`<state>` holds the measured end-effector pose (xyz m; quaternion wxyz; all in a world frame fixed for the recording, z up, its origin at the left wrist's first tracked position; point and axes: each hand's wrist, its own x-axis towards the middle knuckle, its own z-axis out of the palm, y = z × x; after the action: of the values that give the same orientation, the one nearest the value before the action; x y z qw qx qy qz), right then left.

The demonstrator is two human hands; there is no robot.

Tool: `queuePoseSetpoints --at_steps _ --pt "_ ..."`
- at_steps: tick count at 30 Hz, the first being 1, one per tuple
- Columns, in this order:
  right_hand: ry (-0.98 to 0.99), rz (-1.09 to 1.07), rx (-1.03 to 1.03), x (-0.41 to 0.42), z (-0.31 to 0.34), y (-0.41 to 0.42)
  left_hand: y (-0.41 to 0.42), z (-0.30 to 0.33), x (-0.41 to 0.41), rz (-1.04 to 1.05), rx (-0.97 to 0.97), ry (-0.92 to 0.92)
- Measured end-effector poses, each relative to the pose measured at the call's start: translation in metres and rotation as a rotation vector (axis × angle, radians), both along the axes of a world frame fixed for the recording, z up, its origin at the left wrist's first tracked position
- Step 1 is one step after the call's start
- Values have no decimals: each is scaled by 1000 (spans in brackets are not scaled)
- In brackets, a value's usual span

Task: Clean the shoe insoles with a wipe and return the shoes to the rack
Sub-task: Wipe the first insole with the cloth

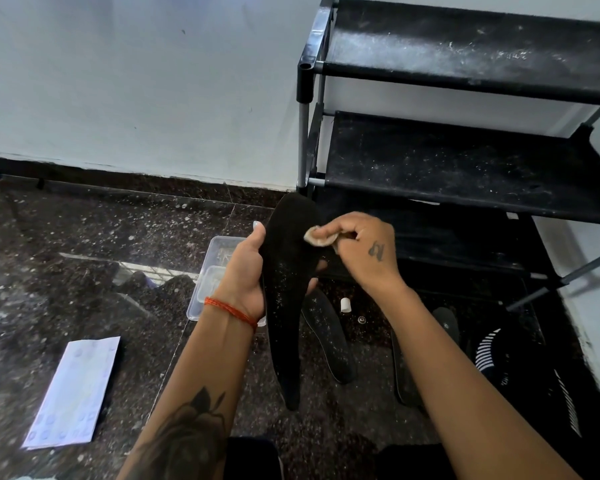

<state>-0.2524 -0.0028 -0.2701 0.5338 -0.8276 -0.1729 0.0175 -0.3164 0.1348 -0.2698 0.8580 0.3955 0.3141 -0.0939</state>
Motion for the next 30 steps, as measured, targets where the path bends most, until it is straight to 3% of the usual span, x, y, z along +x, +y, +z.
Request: queuePoseSetpoints --at_steps 2,7,11,14,18,23,26,28,30 --pt "-30 -39 -5 -1 -3 5 -2 0 0 -6 -4 4" --pt "-140 136 -52 -14 -4 19 -7 1 -1 -37 2 -15" --pt "-10 337 -132 -12 0 11 -4 -1 0 -14 -8 -21" --pt "-14 209 -220 -1 -3 0 0 -3 1 1 18 3" --pt "-132 -39 -23 0 -4 3 0 -2 1 14 15 11" --pt "-122 206 -34 -20 -1 22 -4 1 -1 5 -12 -16" --pt "2 363 -88 -17 2 16 -2 1 -2 17 -1 -27" --pt "40 346 -200 -9 0 7 0 0 -1 29 11 -22" --pt "-83 201 -283 -1 -2 1 0 -1 -1 26 36 0"
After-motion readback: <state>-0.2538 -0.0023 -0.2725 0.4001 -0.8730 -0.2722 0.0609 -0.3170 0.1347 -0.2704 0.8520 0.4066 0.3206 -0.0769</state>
